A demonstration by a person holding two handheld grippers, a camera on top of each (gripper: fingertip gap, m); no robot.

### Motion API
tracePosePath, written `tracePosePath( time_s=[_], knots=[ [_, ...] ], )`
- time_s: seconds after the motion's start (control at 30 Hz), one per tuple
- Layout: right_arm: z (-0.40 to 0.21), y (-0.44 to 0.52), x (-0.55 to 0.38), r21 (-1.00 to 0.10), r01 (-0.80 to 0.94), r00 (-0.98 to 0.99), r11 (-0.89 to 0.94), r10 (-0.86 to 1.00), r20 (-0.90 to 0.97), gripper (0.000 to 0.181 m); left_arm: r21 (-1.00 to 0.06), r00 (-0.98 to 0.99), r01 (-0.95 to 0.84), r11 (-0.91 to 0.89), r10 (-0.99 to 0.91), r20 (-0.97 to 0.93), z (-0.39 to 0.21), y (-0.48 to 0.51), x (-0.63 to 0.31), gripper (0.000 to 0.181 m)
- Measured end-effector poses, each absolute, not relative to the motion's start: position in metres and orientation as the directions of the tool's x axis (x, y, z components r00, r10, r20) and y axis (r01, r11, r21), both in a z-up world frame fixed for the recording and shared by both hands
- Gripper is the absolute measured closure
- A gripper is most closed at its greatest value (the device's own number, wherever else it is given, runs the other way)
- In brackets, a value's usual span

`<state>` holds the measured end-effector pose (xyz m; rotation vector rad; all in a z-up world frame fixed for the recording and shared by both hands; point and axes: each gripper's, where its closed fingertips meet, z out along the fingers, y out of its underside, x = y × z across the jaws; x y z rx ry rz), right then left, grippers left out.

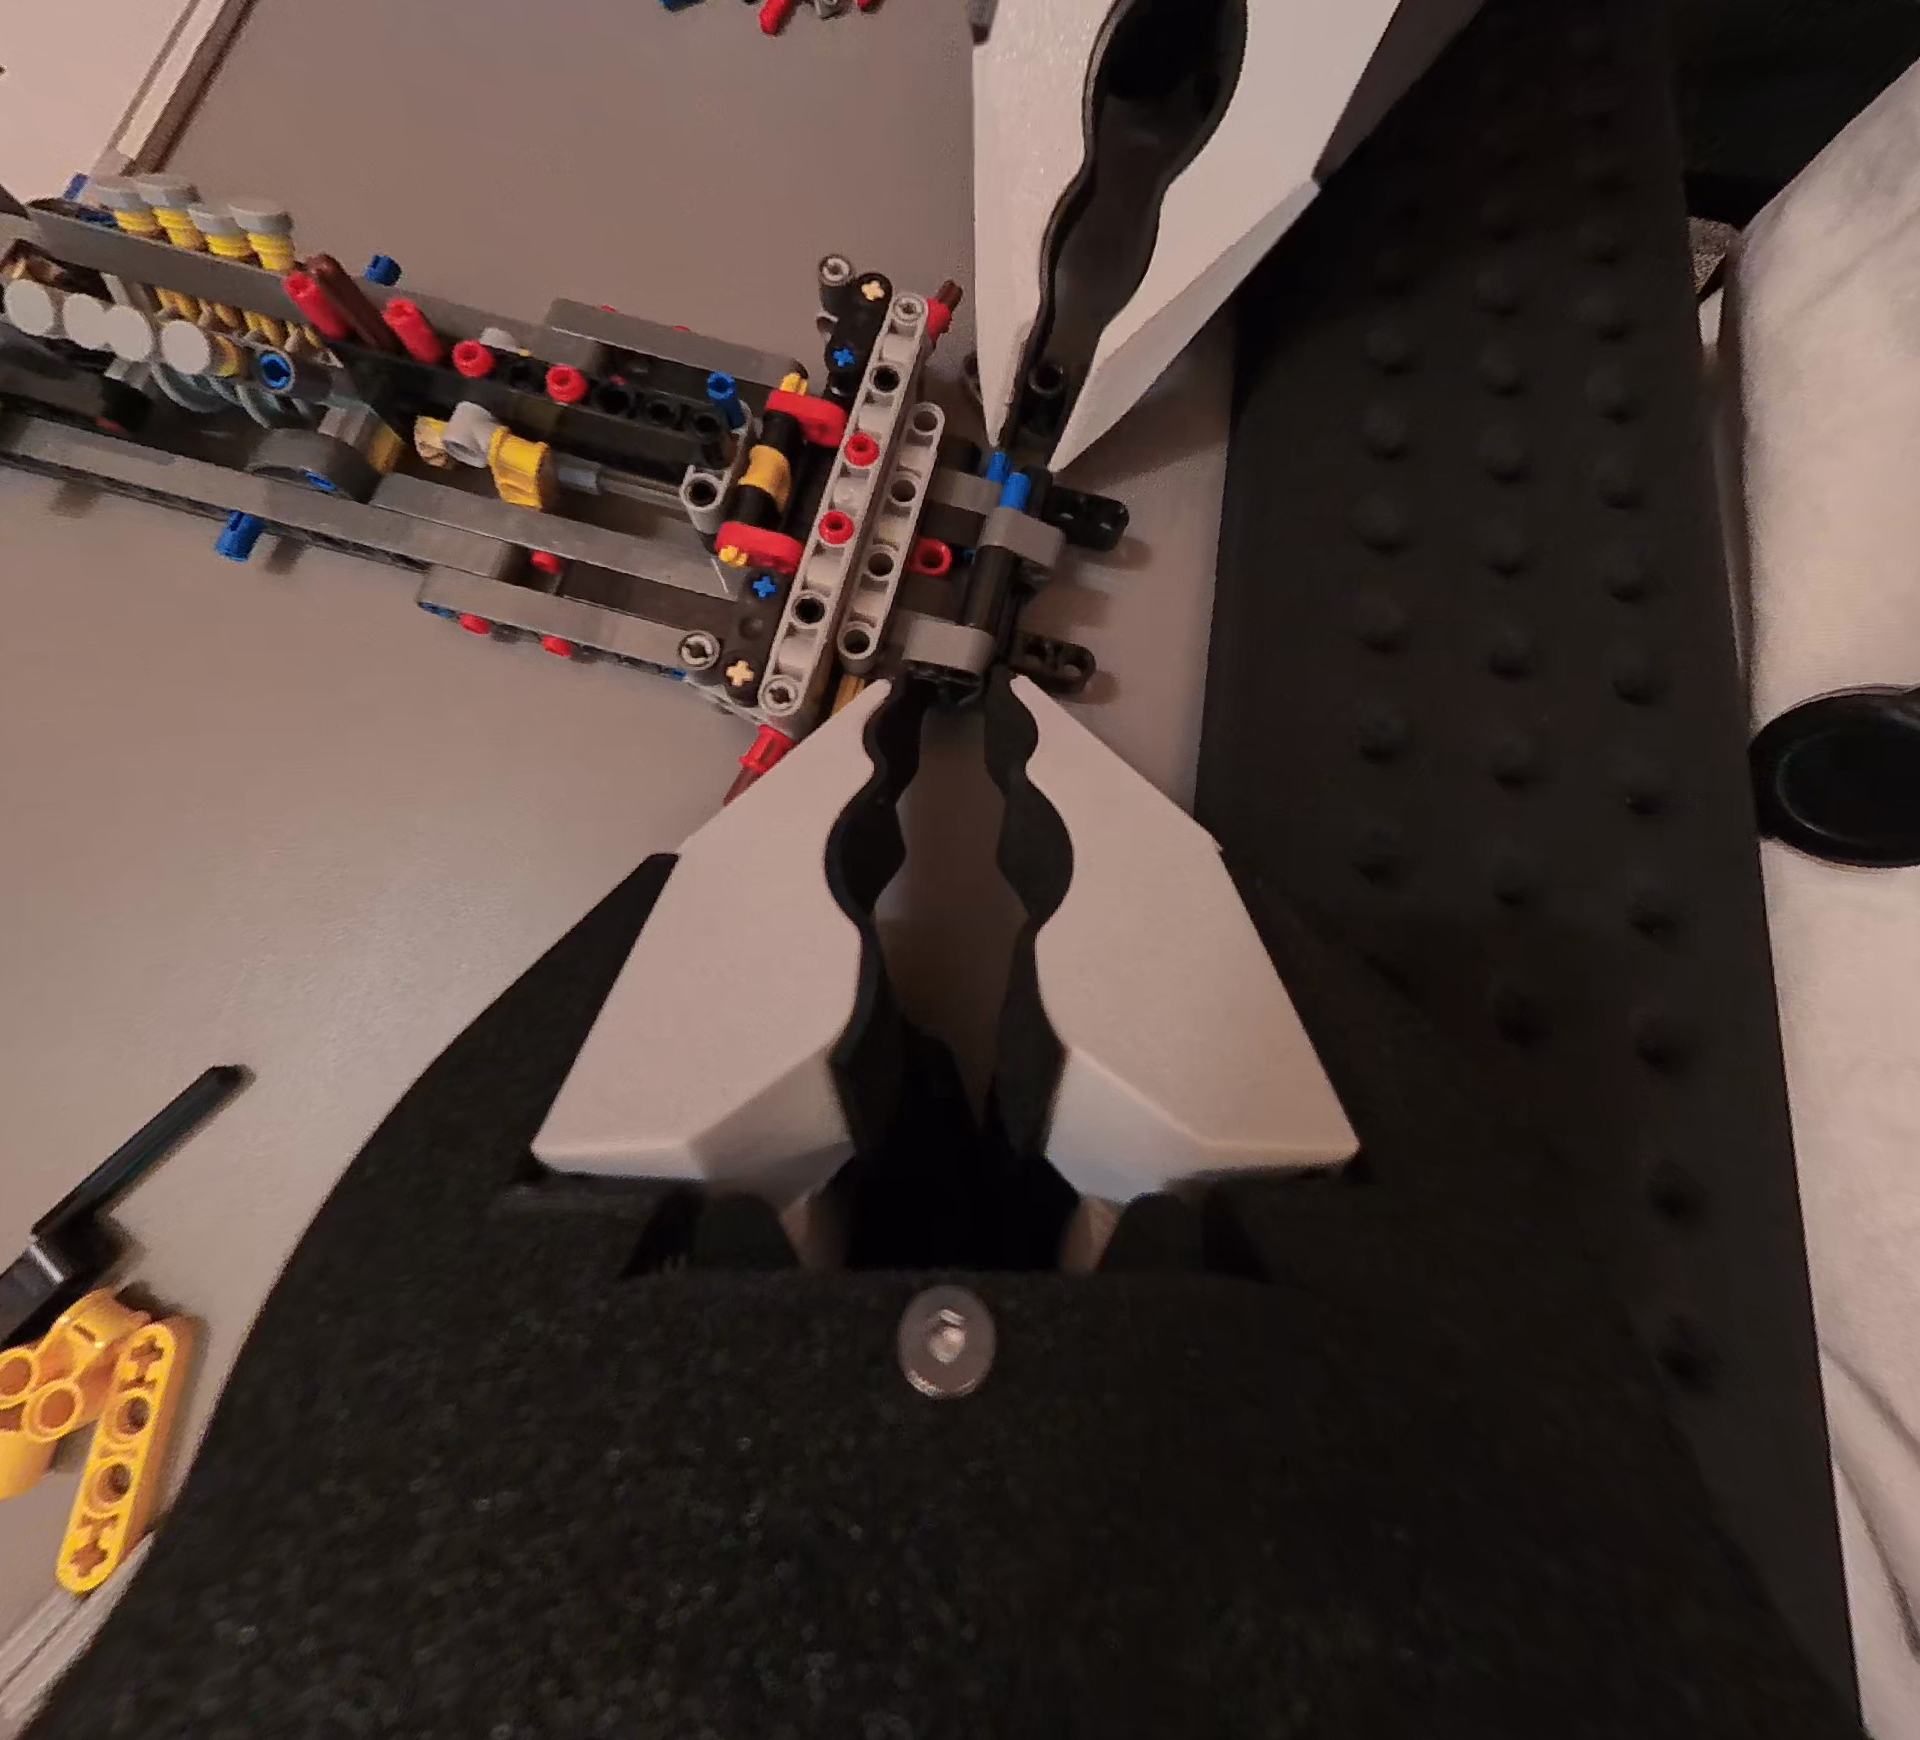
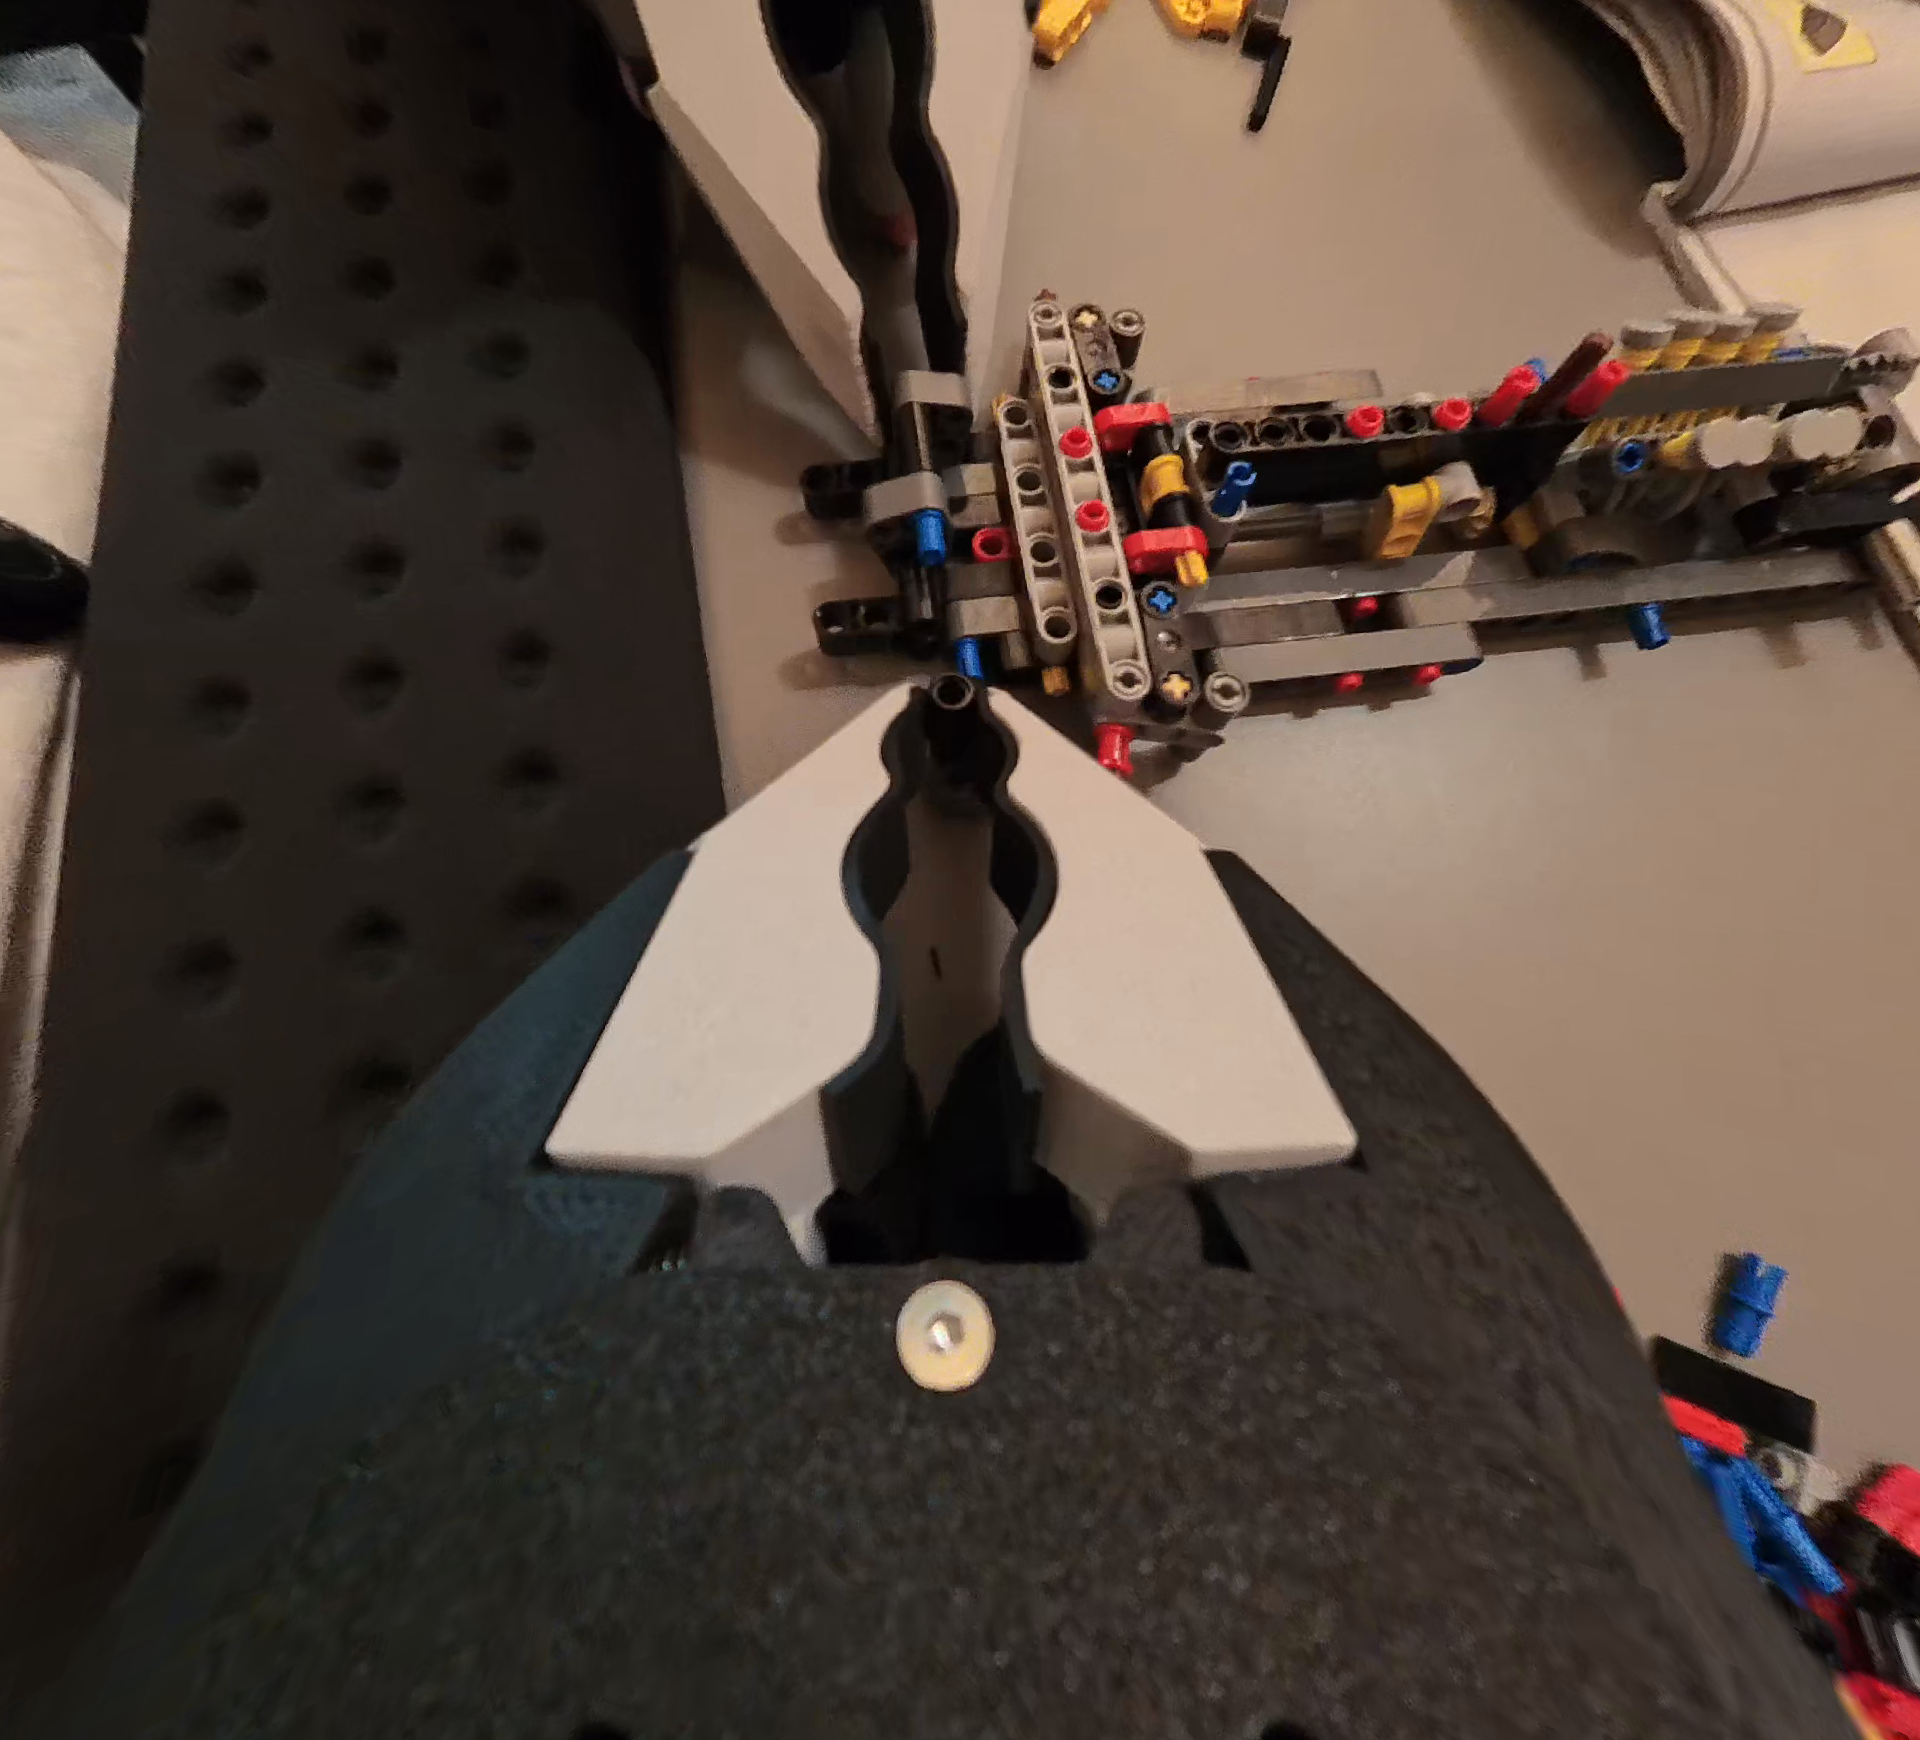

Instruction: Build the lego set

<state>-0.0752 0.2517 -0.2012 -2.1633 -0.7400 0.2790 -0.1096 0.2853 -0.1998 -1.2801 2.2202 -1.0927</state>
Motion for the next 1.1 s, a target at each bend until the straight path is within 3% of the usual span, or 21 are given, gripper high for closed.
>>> tracePosePath(
  time_s=[0.4, 0.43, 0.5, 0.6, 0.7, 0.8, 0.93, 1.1],
  knots=[
    [-0.183, 0.238, -0.065, -0.789, 0.345, 0.816, -0.508, 0.578, -0.015, 0.163, -0.816, -0.532, -0.495, 0.3, -0.847, 0.01, -0.179, 0.293, -0.109, 0.162],
    [-0.185, 0.241, -0.066, -0.796, 0.367, 0.811, -0.482, 0.585, 0.02, 0.161, -0.821, -0.548, -0.476, 0.315, -0.837, -0.003, -0.172, 0.291, -0.108, 0.161],
    [-0.19, 0.242, -0.072, -0.792, 0.392, 0.795, -0.468, 0.606, 0.035, 0.174, -0.819, -0.602, -0.438, 0.372, -0.797, -0.04, -0.163, 0.281, -0.106, 0.161],
    [-0.188, 0.238, -0.074, -0.771, 0.41, 0.767, -0.487, 0.641, 0.004, 0.174, -0.758, -0.678, -0.377, 0.532, -0.716, -0.166, -0.162, 0.267, -0.102, 0.161],
    [-0.155, 0.237, -0.086, -0.84, 0.256, 0.697, -0.478, 0.693, -0.182, 0.175, -0.64, -0.705, -0.231, 0.733, -0.579, -0.41, -0.157, 0.26, -0.094, 0.159],
    [-0.107, 0.233, -0.094, -0.9, -0.015, 0.522, -0.435, 0.765, -0.378, 0.175, -0.537, -0.684, -0.123, 0.835, -0.463, -0.563, -0.15, 0.253, -0.084, 0.156],
    [-0.077, 0.23, -0.092, -0.849, -0.243, 0.331, -0.469, 0.783, -0.527, 0.175, -0.634, -0.623, -0.072, 0.77, -0.531, -0.575, -0.13, 0.237, -0.079, 0.158],
    [-0.08, 0.232, -0.095, -0.83, -0.293, 0.315, -0.475, 0.771, -0.553, 0.175, -0.685, -0.456, -0.047, 0.727, -0.626, -0.633, -0.11, 0.235, -0.076, 0.169]
  ],
)
